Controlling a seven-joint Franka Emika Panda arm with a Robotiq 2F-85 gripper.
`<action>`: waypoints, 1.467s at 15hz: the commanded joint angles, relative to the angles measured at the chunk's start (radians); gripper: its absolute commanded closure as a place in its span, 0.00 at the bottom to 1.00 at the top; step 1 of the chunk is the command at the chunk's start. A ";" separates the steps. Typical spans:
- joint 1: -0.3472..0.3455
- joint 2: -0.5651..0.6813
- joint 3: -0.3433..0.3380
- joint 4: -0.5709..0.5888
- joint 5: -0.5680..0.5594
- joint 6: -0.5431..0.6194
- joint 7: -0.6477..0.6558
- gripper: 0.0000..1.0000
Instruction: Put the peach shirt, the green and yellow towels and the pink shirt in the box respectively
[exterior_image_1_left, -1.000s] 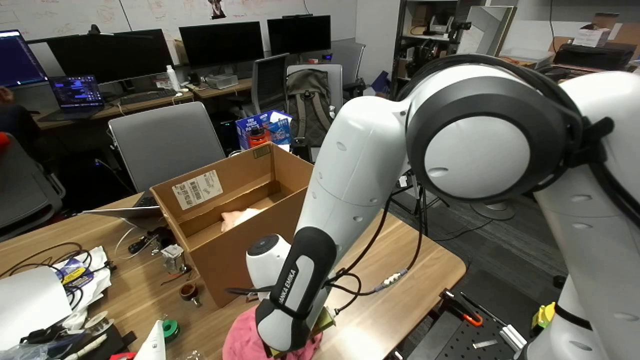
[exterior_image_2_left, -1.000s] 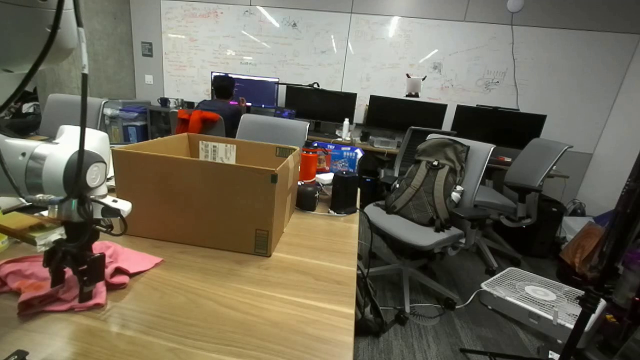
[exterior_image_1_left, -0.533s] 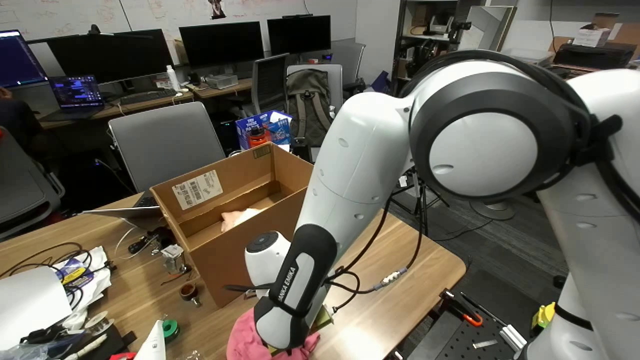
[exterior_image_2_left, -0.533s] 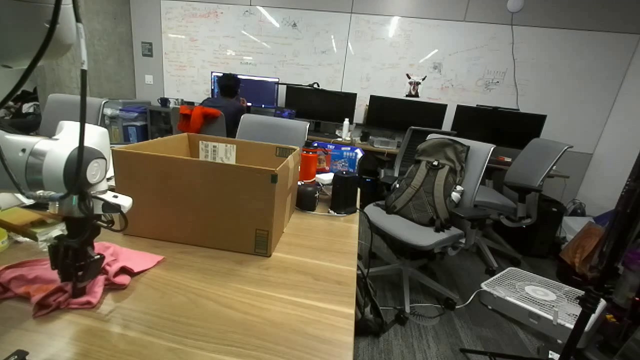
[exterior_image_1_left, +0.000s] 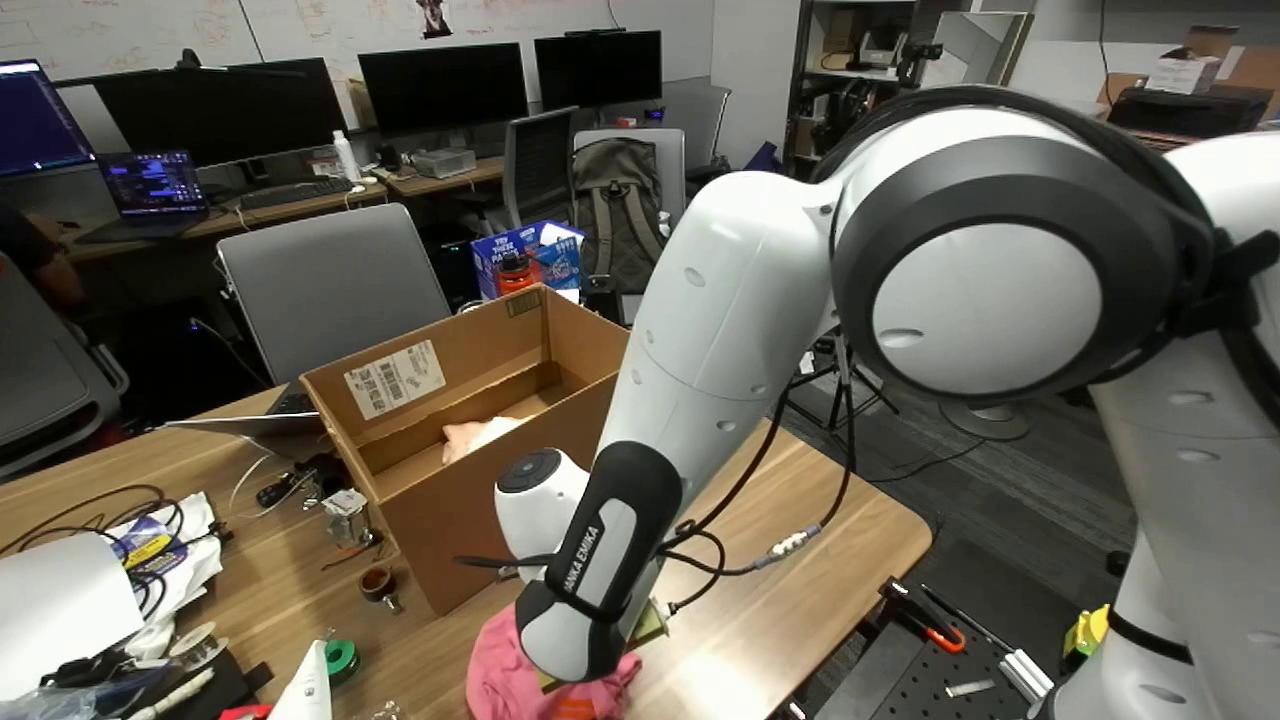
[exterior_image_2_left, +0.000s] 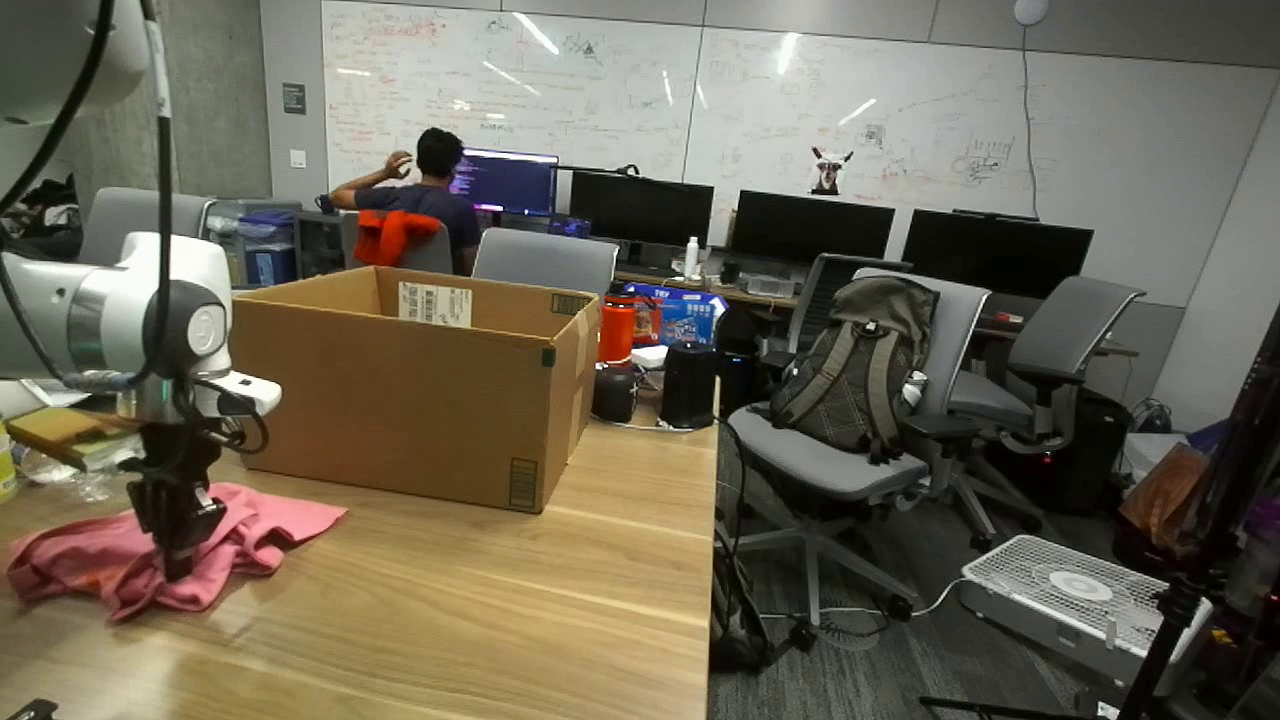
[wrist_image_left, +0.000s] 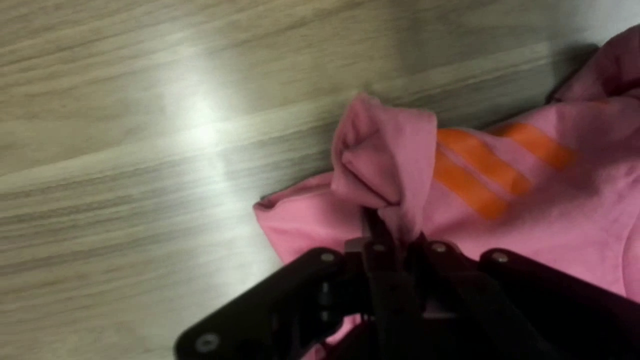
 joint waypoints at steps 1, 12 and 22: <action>0.045 -0.114 -0.064 -0.072 -0.056 0.009 0.100 0.98; 0.043 -0.448 -0.109 -0.124 -0.513 -0.120 0.512 0.98; -0.152 -0.616 0.107 -0.004 -0.799 -0.336 0.661 0.98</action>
